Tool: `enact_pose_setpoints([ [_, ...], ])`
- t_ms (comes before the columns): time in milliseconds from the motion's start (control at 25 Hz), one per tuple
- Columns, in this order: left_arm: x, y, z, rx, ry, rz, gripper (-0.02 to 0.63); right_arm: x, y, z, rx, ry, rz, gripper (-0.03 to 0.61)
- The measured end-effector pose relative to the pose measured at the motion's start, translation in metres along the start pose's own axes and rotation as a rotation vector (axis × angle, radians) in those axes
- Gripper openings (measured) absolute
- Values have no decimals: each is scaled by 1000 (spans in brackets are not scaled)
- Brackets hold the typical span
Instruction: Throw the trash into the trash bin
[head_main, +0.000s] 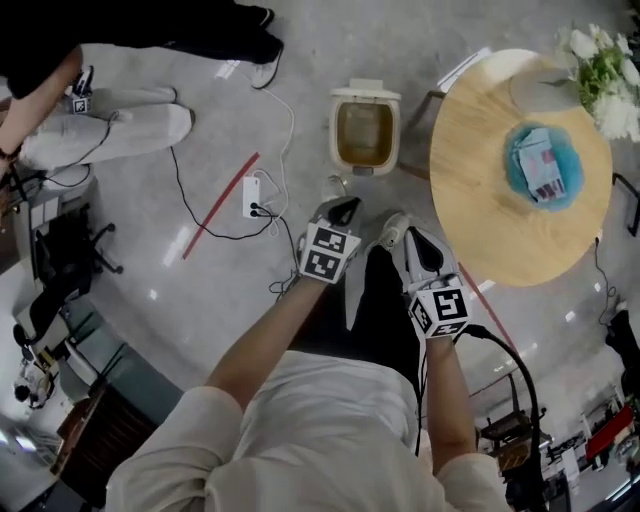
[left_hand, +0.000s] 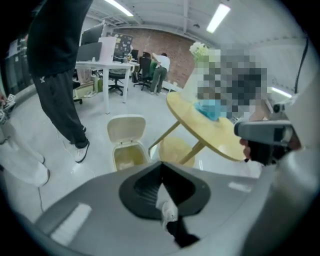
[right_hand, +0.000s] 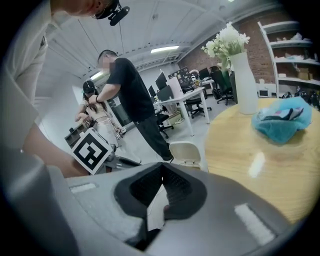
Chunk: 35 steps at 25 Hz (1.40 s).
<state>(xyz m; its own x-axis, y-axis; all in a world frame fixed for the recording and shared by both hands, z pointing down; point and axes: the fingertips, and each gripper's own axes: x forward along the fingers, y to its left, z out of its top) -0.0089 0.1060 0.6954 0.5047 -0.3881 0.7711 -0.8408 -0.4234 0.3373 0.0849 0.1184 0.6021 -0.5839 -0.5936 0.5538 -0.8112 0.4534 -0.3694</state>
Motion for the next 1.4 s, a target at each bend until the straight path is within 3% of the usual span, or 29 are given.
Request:
enact_pose_setpoints([
  [480,-82,-11,43,66,-91,15,3,-51,29,56,-22,-57,-20,1],
  [840,-150,-46,77,123,-169,-33,3,-85,53,93,-59,-88,-1,0],
  [1200,-204,-61,104,157,-264,-36,3,-103,76,117,-86,-128,21,0],
  [1400,-219,-62,106,150,-272,-30,3,-110,81,123,-90,-130,24,0],
])
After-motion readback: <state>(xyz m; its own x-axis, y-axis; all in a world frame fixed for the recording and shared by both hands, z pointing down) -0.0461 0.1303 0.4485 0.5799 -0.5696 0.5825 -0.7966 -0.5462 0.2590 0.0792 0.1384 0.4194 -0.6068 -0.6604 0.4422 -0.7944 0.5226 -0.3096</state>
